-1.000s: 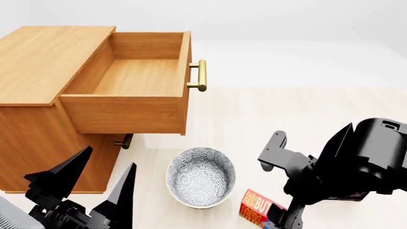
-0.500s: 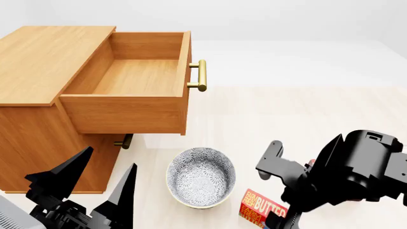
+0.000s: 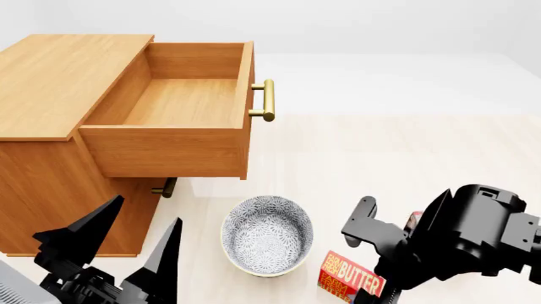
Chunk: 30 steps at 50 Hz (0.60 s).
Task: Put the butter at the back in the top drawer of the cabinet and close it.
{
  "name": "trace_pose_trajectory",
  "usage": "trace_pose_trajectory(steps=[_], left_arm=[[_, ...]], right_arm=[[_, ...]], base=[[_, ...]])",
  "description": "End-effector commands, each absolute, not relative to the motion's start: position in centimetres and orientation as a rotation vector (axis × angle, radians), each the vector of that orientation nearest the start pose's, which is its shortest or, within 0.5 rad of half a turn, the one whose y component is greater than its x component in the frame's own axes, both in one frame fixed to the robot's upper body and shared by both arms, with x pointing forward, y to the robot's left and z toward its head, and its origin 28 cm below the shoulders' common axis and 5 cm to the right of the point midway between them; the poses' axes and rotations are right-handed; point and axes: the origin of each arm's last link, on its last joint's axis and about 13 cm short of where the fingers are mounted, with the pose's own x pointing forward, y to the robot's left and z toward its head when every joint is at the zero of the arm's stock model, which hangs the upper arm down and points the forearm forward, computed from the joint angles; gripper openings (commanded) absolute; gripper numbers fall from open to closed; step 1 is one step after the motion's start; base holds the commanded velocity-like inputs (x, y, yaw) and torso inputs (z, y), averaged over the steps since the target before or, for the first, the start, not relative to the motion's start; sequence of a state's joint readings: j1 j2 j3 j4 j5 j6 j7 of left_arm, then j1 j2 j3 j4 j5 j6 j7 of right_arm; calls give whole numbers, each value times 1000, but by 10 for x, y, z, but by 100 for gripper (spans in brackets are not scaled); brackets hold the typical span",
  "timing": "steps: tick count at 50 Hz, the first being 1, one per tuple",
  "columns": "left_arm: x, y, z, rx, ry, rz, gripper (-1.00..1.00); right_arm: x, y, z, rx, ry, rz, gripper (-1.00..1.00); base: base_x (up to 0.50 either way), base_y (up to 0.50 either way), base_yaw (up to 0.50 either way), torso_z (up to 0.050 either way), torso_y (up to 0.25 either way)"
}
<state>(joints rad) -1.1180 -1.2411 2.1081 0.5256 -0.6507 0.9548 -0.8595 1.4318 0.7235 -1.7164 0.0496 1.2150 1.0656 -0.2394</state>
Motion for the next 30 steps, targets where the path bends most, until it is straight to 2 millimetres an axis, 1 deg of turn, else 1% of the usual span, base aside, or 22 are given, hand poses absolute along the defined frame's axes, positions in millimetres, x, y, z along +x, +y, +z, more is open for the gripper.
trace_pose_trajectory(steps=[1, 30], left_arm=[[137, 263, 143, -170, -236, -439, 100], [137, 263, 143, -168, -233, -439, 100]], right_arm=[[287, -173, 146, -634, 1223, 780, 100], [288, -176, 133, -617, 1254, 787, 100]], base=[[0, 0, 0, 0, 0], [0, 0, 0, 0, 0]])
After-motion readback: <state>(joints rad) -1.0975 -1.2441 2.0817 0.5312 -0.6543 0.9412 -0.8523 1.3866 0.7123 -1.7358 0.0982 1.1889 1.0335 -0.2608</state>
